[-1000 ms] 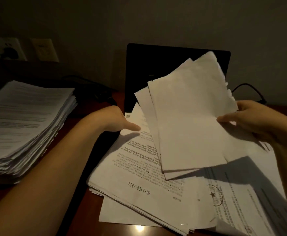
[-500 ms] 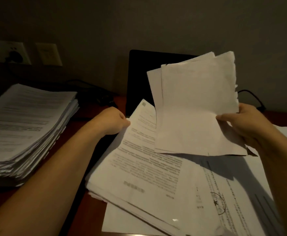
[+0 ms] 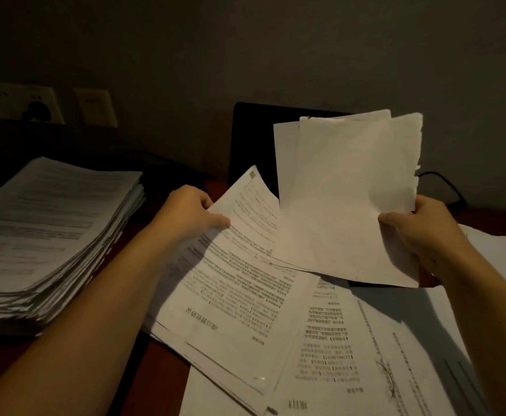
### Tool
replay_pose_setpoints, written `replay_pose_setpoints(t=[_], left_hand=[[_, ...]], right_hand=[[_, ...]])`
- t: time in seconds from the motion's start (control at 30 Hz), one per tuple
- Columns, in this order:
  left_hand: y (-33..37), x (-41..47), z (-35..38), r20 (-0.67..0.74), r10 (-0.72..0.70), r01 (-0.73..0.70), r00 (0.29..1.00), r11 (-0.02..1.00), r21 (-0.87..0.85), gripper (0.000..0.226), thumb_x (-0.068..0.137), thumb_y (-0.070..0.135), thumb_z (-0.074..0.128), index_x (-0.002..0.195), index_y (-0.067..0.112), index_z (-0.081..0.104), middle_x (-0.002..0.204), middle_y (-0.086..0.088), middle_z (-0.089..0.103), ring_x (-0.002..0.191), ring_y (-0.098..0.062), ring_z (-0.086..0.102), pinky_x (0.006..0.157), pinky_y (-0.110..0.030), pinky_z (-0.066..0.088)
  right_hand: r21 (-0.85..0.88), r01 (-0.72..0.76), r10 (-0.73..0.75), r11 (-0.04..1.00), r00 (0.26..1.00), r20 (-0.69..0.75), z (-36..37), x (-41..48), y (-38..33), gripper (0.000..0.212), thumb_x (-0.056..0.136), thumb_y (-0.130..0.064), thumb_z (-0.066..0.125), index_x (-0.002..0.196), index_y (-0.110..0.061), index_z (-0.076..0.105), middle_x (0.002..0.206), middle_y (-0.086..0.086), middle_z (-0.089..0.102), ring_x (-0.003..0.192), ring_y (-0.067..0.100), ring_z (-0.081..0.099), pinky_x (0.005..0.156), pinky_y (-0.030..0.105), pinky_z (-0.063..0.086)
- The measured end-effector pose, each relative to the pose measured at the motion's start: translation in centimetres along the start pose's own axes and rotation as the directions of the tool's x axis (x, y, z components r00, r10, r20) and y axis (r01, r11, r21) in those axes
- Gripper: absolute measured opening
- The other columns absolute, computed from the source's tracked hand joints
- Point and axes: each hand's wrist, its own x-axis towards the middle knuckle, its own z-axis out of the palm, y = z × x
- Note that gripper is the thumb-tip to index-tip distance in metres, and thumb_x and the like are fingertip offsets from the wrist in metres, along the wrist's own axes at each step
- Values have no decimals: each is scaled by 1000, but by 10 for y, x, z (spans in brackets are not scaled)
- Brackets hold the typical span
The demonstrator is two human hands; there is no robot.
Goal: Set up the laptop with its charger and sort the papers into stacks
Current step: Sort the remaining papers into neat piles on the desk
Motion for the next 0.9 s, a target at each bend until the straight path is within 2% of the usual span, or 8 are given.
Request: replay_pose_setpoints(t=[0.17, 0.3, 0.4, 0.57, 0.63, 0.7, 0.8, 0.9], left_hand=[[1, 1, -9, 37, -27, 33, 999, 984, -176, 16, 89, 28, 77, 86, 12, 75, 79, 0, 76, 72, -17, 73, 68, -35, 60], [2, 2, -21, -135, 56, -49, 989, 997, 52, 31, 98, 35, 63, 77, 13, 68, 73, 1, 65, 62, -13, 61, 51, -25, 44], [7, 0, -31, -251, 97, -81, 963, 994, 73, 24, 100, 38, 58, 88, 20, 70, 84, 2, 67, 72, -14, 64, 61, -34, 56], [13, -5, -53, -301, 44, -136, 953, 946, -295, 16, 100, 35, 59, 102, 22, 66, 91, 2, 71, 78, -17, 69, 64, -31, 53], [13, -6, -60, -230, -49, -92, 972, 819, -566, 20, 99, 35, 61, 104, 18, 70, 87, -3, 77, 76, -23, 75, 65, -35, 58], [15, -6, -61, -120, -93, -27, 988, 673, -740, 19, 98, 32, 63, 105, 16, 71, 89, -5, 78, 76, -22, 77, 60, -35, 59], [26, -6, -48, -36, -65, 5, 997, 542, -841, 24, 97, 29, 64, 110, 11, 71, 99, -10, 78, 85, -27, 77, 66, -40, 59], [44, -11, -27, -95, -23, -68, 995, 537, -841, 21, 100, 28, 60, 110, 13, 69, 92, -4, 78, 80, -20, 77, 56, -32, 59]], right_hand=[[69, 46, -42, 997, 998, -48, 6, -1, 0, 40, 96, -13, 62, 134, -7, 52, 135, 11, 54, 111, 31, 49, 97, 47, 42], [137, 125, -113, 983, 989, -91, 8, 0, 0, 38, 94, -9, 63, 131, -8, 55, 122, 3, 56, 106, 25, 49, 88, 37, 42], [127, 163, -148, 978, 981, -124, 11, 2, 1, 35, 93, -7, 63, 127, -9, 58, 115, 1, 57, 104, 25, 52, 85, 38, 44], [110, 264, -231, 958, 941, -246, 13, 1, 3, 15, 93, -8, 59, 106, -16, 57, 94, -1, 62, 84, 21, 57, 78, 38, 47], [115, 293, -253, 949, 928, -275, 14, -1, 2, 13, 93, -8, 58, 104, -15, 56, 85, -11, 57, 75, 8, 53, 73, 35, 44], [171, 290, -242, 942, 936, -255, 16, -2, 1, 17, 93, -10, 60, 109, -15, 58, 89, -11, 59, 79, 4, 54, 68, 28, 43], [354, 273, -222, 895, 959, -177, 18, -7, -8, 22, 93, -10, 64, 112, -19, 58, 95, -12, 62, 86, 4, 58, 63, 19, 43], [487, 198, -211, 851, 977, -28, 19, -13, -16, 20, 94, -12, 64, 111, -22, 58, 96, -11, 65, 84, 8, 62, 65, 21, 47]])
